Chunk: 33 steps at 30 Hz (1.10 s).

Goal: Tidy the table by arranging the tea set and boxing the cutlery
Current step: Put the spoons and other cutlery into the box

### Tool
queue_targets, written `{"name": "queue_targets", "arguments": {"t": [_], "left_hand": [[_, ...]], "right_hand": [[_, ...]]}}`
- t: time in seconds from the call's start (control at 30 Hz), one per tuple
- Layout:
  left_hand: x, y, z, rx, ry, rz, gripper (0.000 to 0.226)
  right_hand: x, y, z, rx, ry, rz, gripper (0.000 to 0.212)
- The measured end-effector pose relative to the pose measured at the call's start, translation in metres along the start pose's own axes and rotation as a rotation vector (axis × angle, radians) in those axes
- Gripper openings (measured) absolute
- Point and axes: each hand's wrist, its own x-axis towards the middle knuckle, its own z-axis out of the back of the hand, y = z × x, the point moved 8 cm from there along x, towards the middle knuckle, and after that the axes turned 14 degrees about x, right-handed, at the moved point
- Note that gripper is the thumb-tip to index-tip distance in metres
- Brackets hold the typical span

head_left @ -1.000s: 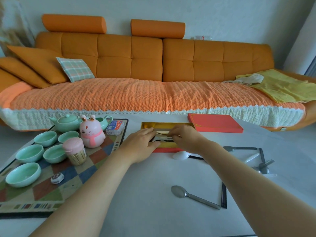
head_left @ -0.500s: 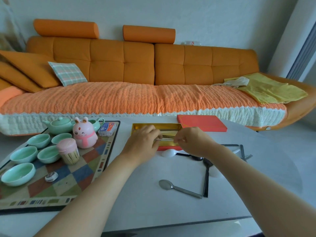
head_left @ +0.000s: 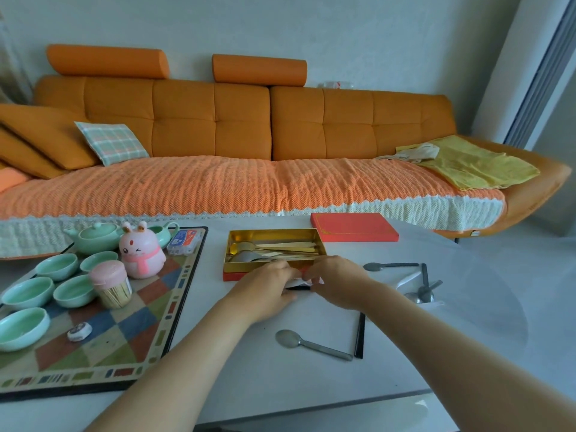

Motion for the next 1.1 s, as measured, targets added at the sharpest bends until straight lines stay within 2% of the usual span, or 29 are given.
{"name": "queue_targets", "arguments": {"t": [0.2,0.43,0.53,0.67,0.87,0.93,1.03,1.1], "left_hand": [[-0.001,0.022,0.011,-0.048,-0.027,0.046,0.022],[-0.003,0.071,0.062,-0.138,-0.437,0.205,0.023],[-0.003,0.082,0.066,-0.152,-0.516,0.252,0.028],[0.004,0.092,0.055,-0.144,-0.433,0.279,0.041],[0.013,0.098,0.024,0.055,-0.127,0.257,0.056],[0.015,0.101,0.017,0.060,-0.087,0.257,0.058],[0.018,0.102,0.012,0.061,-0.042,0.244,0.059],[0.019,0.102,0.003,0.055,0.051,0.242,0.059]], "right_hand": [[0.008,0.019,0.005,0.075,-0.010,0.066,0.016],[0.027,0.029,0.037,0.251,-0.215,0.141,0.018],[0.041,0.029,0.046,0.264,-0.330,0.173,0.016],[0.063,0.016,0.047,0.184,-0.440,0.110,0.016],[0.093,0.007,0.026,0.051,-0.301,-0.011,0.024],[0.100,0.010,0.017,-0.001,-0.221,-0.028,0.025],[0.108,0.006,0.016,-0.034,-0.217,-0.096,0.034],[0.112,0.001,0.013,-0.047,-0.195,-0.134,0.038]]}}
